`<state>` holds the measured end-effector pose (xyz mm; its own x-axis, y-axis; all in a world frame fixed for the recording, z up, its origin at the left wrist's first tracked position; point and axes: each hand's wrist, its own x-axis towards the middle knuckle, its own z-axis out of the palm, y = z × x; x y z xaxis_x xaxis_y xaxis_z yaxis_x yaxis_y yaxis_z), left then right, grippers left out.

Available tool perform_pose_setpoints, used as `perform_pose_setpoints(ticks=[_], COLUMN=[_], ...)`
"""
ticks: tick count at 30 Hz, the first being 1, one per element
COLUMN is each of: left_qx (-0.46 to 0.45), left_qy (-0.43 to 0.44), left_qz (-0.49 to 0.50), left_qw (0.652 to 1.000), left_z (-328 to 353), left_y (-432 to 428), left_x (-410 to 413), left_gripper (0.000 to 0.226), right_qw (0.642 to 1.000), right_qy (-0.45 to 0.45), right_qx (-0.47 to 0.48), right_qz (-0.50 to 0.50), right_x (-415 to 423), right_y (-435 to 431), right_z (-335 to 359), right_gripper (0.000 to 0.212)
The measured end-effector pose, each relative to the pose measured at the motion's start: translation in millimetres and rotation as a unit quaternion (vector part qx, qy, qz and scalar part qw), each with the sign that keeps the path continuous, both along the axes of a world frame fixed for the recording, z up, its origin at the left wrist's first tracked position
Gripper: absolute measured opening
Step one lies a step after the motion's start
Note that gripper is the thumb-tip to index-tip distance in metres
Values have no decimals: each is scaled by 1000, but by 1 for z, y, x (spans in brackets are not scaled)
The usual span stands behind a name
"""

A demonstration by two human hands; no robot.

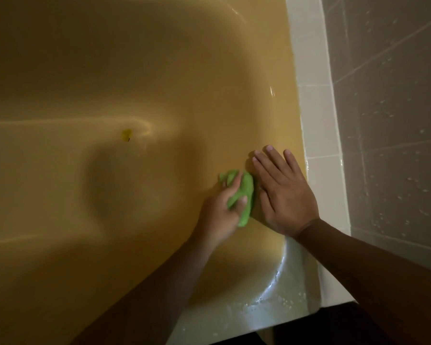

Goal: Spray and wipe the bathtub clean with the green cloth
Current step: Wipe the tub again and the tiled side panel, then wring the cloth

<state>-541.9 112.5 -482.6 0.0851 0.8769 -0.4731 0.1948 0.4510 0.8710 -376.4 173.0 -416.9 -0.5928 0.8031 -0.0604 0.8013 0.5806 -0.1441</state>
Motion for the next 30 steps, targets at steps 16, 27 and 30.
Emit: perform_pose_setpoints(ticks=[16, 27, 30], left_qx=[-52, 0, 5], left_qy=[-160, -78, -21], left_qz=[-176, 87, 85], left_qw=[970, 993, 996], left_z=[20, -24, -36], left_y=[-79, 1, 28], left_x=[-46, -5, -10], left_gripper=[64, 60, 58], right_qw=[998, 987, 984], right_qy=[-63, -145, -164], right_qx=[-15, -35, -45], right_qz=[18, 54, 56], right_x=[-4, -17, -22], right_y=[4, 20, 28], right_z=[9, 15, 16], right_gripper=[66, 64, 69])
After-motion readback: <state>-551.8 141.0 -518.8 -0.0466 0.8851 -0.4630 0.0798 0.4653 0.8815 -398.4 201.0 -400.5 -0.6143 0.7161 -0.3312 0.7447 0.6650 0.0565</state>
